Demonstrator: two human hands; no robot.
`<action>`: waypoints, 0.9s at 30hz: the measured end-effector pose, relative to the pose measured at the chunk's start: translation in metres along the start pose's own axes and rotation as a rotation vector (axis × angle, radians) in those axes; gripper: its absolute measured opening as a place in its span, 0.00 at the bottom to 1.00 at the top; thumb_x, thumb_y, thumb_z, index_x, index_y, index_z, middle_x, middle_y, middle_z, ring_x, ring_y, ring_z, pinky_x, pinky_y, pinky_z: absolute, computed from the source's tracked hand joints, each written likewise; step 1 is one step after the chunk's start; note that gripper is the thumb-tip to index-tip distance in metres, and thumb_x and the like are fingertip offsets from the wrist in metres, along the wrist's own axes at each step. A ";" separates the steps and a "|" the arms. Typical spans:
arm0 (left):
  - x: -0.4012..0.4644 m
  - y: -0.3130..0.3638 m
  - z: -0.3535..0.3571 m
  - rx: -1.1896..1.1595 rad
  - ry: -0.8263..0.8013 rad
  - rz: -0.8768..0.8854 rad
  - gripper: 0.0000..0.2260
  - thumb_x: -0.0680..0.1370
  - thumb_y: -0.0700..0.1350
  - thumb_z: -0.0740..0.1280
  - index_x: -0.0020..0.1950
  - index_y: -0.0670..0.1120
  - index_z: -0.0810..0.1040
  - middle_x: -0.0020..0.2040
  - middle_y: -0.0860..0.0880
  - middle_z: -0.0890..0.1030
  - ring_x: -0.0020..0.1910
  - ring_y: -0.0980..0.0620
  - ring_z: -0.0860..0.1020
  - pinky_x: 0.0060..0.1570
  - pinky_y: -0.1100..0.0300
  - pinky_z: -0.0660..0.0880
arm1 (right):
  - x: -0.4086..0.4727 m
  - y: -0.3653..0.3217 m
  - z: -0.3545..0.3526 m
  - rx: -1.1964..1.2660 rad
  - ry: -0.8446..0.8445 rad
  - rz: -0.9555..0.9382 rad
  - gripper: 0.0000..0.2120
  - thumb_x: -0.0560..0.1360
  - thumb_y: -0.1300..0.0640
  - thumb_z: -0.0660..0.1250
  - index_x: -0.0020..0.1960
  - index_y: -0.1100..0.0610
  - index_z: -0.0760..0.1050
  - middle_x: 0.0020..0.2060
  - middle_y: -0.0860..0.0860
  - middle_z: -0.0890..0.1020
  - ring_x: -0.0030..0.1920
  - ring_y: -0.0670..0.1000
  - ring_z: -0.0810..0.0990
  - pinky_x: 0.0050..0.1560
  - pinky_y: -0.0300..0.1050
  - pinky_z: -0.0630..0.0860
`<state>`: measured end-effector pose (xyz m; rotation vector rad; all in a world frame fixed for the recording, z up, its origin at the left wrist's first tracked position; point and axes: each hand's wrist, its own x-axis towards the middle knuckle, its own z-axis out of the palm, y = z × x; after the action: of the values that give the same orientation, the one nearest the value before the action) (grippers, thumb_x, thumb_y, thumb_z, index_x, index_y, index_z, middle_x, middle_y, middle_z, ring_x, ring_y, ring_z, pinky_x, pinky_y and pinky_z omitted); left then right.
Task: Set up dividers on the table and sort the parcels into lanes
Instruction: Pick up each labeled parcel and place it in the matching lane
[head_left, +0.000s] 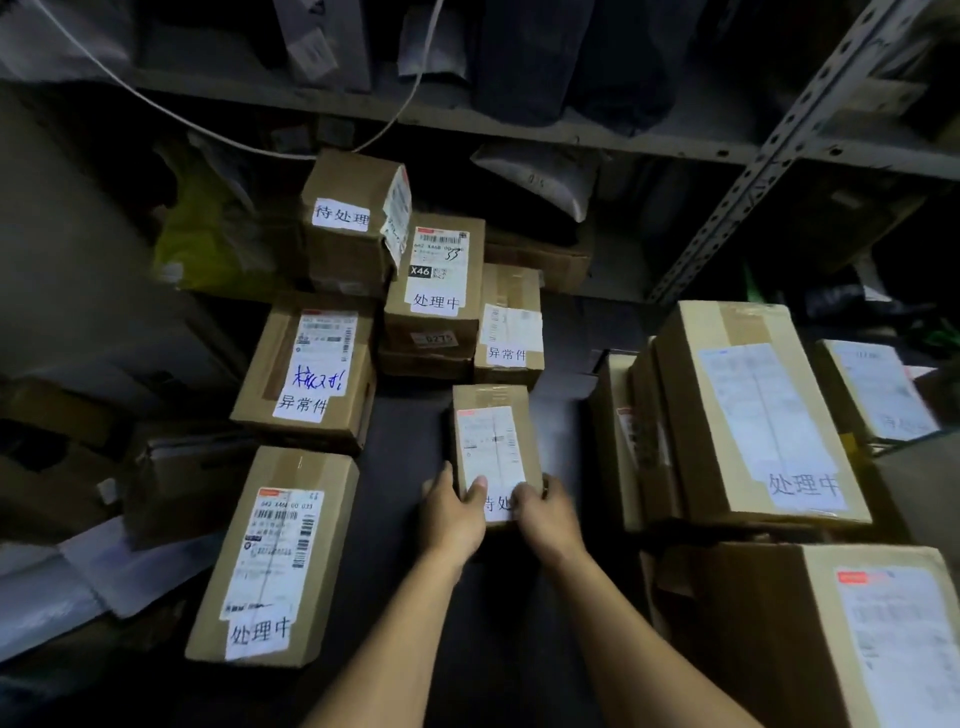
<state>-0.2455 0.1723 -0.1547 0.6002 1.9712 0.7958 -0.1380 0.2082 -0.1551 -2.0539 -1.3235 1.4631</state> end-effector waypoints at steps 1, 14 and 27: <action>-0.004 -0.003 -0.004 -0.018 0.006 0.014 0.17 0.81 0.47 0.65 0.69 0.46 0.73 0.65 0.44 0.71 0.53 0.49 0.77 0.57 0.56 0.75 | -0.006 0.001 0.000 0.021 0.020 -0.011 0.14 0.78 0.57 0.63 0.62 0.59 0.72 0.58 0.56 0.80 0.51 0.52 0.81 0.39 0.34 0.76; -0.105 0.049 -0.071 -0.210 0.014 0.233 0.15 0.78 0.48 0.70 0.64 0.51 0.75 0.62 0.46 0.78 0.56 0.51 0.80 0.58 0.48 0.78 | -0.124 -0.036 -0.066 0.224 0.027 -0.289 0.08 0.77 0.51 0.70 0.51 0.52 0.73 0.48 0.50 0.84 0.44 0.42 0.85 0.40 0.36 0.79; -0.208 0.133 -0.051 -0.413 -0.011 0.491 0.09 0.76 0.46 0.71 0.53 0.57 0.76 0.54 0.51 0.83 0.47 0.59 0.83 0.40 0.67 0.78 | -0.202 -0.076 -0.186 0.256 0.093 -0.467 0.08 0.78 0.49 0.69 0.51 0.52 0.74 0.45 0.49 0.85 0.44 0.44 0.85 0.43 0.44 0.79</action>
<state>-0.1778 0.1061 0.0788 0.8419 1.5920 1.4514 -0.0289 0.1337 0.0974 -1.5039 -1.3773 1.2357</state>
